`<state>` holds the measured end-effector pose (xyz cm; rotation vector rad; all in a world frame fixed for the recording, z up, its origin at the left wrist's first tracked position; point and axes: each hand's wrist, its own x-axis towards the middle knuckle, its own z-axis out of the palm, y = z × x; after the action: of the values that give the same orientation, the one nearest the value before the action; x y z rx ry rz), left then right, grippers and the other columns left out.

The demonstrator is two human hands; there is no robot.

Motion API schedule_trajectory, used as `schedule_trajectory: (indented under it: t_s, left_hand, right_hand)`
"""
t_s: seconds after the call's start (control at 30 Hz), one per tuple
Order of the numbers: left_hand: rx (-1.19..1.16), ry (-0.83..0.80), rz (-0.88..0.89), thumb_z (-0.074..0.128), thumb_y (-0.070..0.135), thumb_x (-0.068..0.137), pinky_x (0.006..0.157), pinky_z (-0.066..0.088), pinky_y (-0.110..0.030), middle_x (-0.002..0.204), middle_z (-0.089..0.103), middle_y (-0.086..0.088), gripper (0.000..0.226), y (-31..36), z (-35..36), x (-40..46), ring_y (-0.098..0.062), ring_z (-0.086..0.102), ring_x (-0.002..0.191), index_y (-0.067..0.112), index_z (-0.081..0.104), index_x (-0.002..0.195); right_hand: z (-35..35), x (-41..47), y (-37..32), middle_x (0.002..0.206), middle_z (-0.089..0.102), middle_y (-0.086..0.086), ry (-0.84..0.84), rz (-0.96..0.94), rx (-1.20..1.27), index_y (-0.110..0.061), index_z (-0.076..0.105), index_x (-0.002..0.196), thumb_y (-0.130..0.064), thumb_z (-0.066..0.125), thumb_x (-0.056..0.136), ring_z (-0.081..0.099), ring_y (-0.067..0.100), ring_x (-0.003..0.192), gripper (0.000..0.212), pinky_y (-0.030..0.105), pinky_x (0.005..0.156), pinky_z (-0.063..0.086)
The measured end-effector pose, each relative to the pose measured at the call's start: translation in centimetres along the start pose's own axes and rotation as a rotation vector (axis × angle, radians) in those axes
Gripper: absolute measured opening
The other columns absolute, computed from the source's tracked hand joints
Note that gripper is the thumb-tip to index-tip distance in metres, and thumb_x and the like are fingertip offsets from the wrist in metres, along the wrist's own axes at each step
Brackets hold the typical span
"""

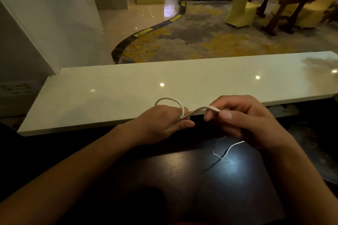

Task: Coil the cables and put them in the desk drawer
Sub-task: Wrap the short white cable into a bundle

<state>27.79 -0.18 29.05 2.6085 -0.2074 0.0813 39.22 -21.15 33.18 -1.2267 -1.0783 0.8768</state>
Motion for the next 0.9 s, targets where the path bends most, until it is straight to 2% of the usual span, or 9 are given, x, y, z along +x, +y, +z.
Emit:
schedule_trajectory:
  t_s: [0.07,0.13,0.27,0.33,0.43,0.57,0.63,0.73,0.9]
  left_hand:
    - [-0.025,-0.019,-0.009,0.028,0.063,0.093,0.068,0.047,-0.036,0.074,0.064,0.001,0.057,0.5,0.1,0.0,-0.017,0.06,0.067,0.017,0.06,0.083]
    - [-0.012,-0.054,0.006,0.029,0.063,0.095,0.065,0.045,-0.034,0.065,0.057,0.004,0.056,1.2,0.1,-0.1,-0.013,0.055,0.06,0.017,0.054,0.074]
    - [-0.086,-0.089,0.058,0.05,0.051,0.1,0.056,0.033,-0.021,0.051,0.043,0.004,0.054,2.9,-0.5,-0.4,-0.011,0.048,0.051,0.015,0.047,0.06]
    - [-0.149,-0.119,0.06,0.055,0.045,0.101,0.055,0.034,-0.02,0.05,0.046,0.0,0.055,3.9,-1.1,-0.6,-0.016,0.05,0.052,0.009,0.05,0.059]
    - [-0.233,-0.155,0.136,0.062,0.034,0.099,0.056,0.031,-0.017,0.049,0.038,0.001,0.054,5.8,-2.0,-1.0,-0.011,0.043,0.048,0.009,0.044,0.054]
    - [-0.373,-0.188,0.199,0.067,0.021,0.097,0.055,0.033,-0.023,0.049,0.036,-0.003,0.053,8.1,-2.9,-1.5,-0.015,0.039,0.048,0.006,0.041,0.053]
    - [-0.48,-0.201,0.198,0.065,0.011,0.097,0.056,0.031,-0.018,0.049,0.038,-0.005,0.048,8.7,-3.3,-1.8,-0.011,0.039,0.048,0.001,0.047,0.053]
    - [-0.646,-0.22,0.166,0.062,0.001,0.097,0.056,0.03,-0.013,0.049,0.038,-0.005,0.046,9.2,-3.7,-2.3,-0.009,0.037,0.046,-0.003,0.048,0.054]
    - [-0.821,-0.252,0.156,0.057,-0.007,0.097,0.057,0.032,-0.01,0.051,0.038,0.001,0.042,10.1,-4.2,-2.6,-0.003,0.038,0.047,-0.002,0.05,0.056]
  right_hand:
    - [0.3,0.4,-0.6,0.053,0.05,-0.01,-0.015,-0.031,-0.059,-0.014,0.077,0.101,-0.02,0.058,0.09,0.037,0.006,0.044,0.023,0.022,0.046,0.025]
    - [0.5,0.9,-1.4,0.055,0.055,-0.016,0.008,-0.071,-0.115,-0.006,0.074,0.099,-0.016,0.061,0.093,0.04,0.004,0.046,0.017,0.017,0.049,0.03]
    - [0.2,2.6,-2.5,0.052,0.052,-0.012,0.102,-0.164,-0.186,-0.005,0.07,0.089,-0.02,0.057,0.095,0.04,0.005,0.046,0.02,0.015,0.05,0.033]
    - [0.0,3.5,-2.5,0.051,0.048,0.0,0.121,-0.192,-0.181,-0.01,0.071,0.086,-0.02,0.061,0.097,0.039,0.007,0.045,0.018,0.017,0.05,0.033]
    - [0.1,4.6,-2.1,0.055,0.039,0.028,0.111,-0.203,-0.154,-0.021,0.074,0.082,-0.033,0.066,0.093,0.037,0.009,0.046,0.018,0.023,0.049,0.03]
    - [0.3,5.4,-0.7,0.052,0.042,0.003,0.087,-0.18,-0.096,-0.025,0.073,0.076,-0.039,0.073,0.087,0.034,0.01,0.045,0.018,0.031,0.047,0.023]
    - [0.2,5.6,0.3,0.052,0.045,-0.004,0.071,-0.156,-0.045,-0.024,0.072,0.074,-0.049,0.076,0.081,0.035,0.01,0.045,0.026,0.025,0.046,0.024]
    - [-0.2,5.7,2.2,0.055,0.046,0.0,0.075,-0.114,0.005,-0.019,0.068,0.072,-0.056,0.08,0.075,0.036,0.01,0.046,0.039,0.023,0.047,0.027]
    - [-0.5,5.3,5.5,0.055,0.04,0.002,0.057,-0.027,0.104,-0.006,0.049,0.064,-0.059,0.081,0.074,0.029,0.014,0.051,0.063,0.031,0.047,0.019]
